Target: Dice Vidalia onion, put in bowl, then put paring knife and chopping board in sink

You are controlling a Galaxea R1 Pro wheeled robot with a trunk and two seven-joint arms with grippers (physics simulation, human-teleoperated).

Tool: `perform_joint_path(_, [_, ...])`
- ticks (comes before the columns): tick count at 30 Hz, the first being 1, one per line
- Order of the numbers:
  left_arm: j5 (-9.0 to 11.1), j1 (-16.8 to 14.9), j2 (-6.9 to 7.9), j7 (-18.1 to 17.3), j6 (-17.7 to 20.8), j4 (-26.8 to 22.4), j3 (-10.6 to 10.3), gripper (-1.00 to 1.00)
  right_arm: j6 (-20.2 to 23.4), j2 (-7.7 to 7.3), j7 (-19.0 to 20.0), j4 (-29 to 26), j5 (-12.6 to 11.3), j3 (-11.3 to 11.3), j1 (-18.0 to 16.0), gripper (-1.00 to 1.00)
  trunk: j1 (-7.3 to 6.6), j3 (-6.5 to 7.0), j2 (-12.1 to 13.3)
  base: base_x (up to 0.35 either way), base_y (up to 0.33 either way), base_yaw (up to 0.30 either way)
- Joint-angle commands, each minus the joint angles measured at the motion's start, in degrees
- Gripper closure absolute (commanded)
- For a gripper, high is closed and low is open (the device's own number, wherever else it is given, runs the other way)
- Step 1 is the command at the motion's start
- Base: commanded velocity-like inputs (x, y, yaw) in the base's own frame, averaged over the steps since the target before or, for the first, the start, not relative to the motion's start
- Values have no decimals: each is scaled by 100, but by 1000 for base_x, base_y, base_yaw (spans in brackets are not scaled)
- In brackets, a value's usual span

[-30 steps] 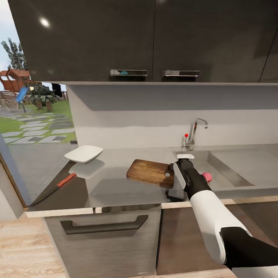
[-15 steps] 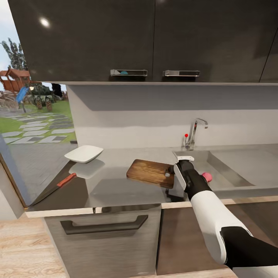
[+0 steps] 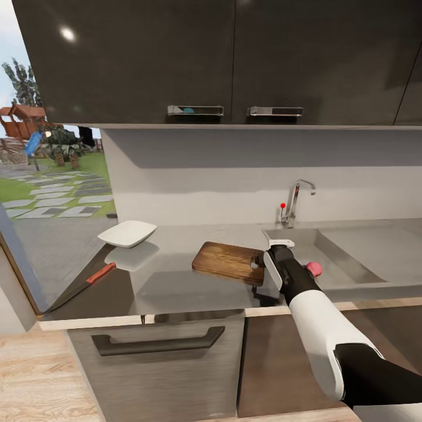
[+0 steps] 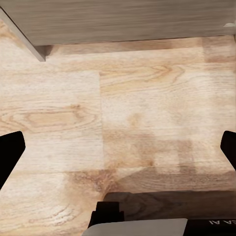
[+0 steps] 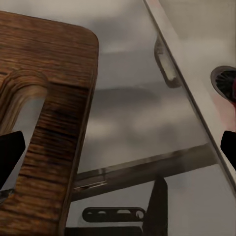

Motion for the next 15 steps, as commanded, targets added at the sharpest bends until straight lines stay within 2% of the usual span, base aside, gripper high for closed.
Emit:
perform_joint_path(1, [5, 0, 0, -6, -11, -4, 4, -100, 24, 4, -18, 2, -4, -9, -3, -100, 0, -6, -3, 0, 0, 0])
perform_joint_path(15, [5, 0, -1, -6, -11, -5, 4, -100, -84, 13, -16, 136, -13, 0, -3, -100, 0, -6, -3, 0, 0, 0])
